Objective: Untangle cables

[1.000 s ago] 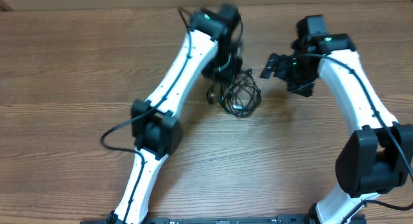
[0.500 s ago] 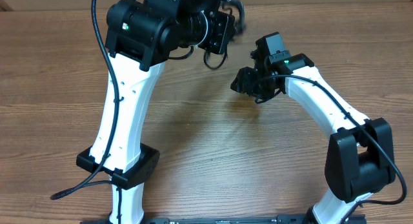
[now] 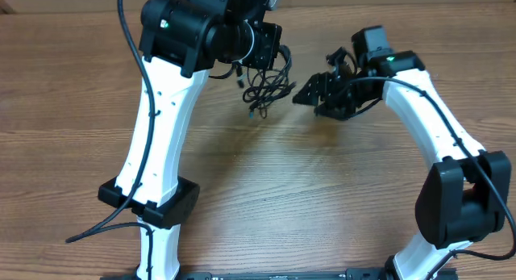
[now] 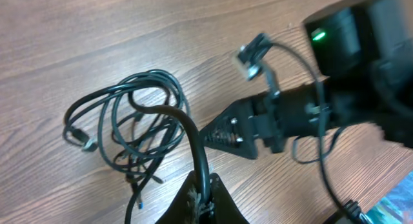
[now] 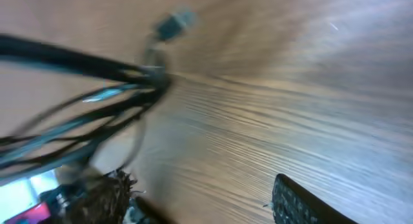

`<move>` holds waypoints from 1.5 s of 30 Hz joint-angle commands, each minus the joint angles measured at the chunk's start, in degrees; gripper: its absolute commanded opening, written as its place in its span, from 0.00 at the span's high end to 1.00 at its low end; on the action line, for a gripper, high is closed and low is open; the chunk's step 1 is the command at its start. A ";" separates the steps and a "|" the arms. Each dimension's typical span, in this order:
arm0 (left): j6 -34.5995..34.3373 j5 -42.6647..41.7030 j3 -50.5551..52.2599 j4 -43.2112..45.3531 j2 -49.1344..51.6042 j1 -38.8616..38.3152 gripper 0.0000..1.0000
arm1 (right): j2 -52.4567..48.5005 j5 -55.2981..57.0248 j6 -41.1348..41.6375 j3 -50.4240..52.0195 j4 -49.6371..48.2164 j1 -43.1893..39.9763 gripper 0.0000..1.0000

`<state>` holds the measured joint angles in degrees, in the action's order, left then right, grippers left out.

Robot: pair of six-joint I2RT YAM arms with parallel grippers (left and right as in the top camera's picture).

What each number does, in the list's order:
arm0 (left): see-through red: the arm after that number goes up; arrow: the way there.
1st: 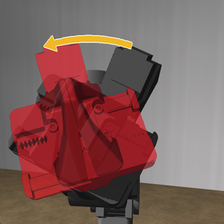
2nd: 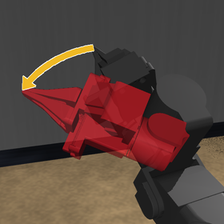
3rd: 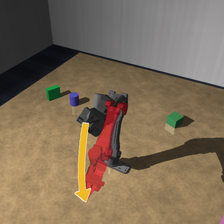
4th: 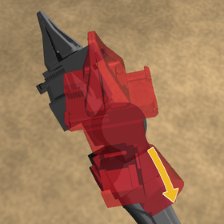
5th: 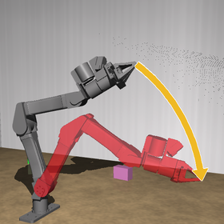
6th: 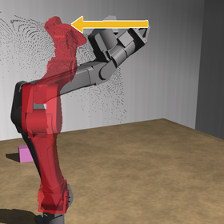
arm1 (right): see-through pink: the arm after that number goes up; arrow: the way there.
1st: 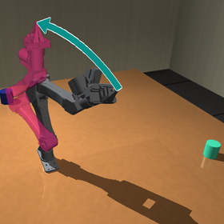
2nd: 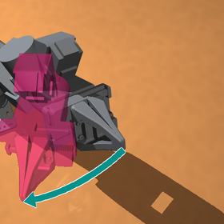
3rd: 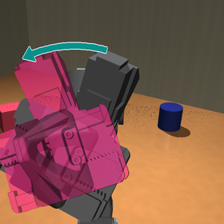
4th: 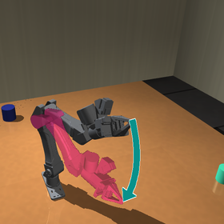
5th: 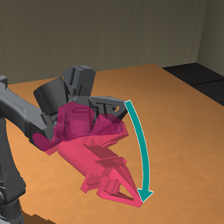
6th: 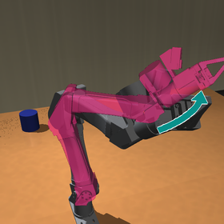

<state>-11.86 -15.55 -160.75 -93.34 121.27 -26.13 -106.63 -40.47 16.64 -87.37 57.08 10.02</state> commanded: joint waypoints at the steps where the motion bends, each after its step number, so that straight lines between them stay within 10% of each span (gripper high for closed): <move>1: -1.68 0.13 1.01 0.59 0.61 0.17 0.96 | 0.11 -8.72 -2.95 -2.56 -2.64 -0.15 0.29; 30: -2.08 -10.34 1.25 0.61 1.20 -0.13 0.96 | 0.09 6.97 14.38 -2.54 -21.31 6.56 0.48; 34: -2.08 -12.83 1.25 0.74 1.20 -0.13 0.96 | 0.09 7.98 15.13 -2.54 -24.68 8.00 0.64; 37: -2.03 -12.79 1.22 0.87 1.20 0.02 0.96 | 0.09 15.04 17.40 -2.49 -23.04 8.96 0.96; 45: -2.12 -9.25 1.22 0.07 1.18 6.64 0.96 | 0.09 30.36 18.14 -2.21 -13.07 8.59 0.96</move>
<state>-13.56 -26.30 -159.57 -93.08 122.08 -23.53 -106.63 -20.40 34.09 -88.53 41.65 19.20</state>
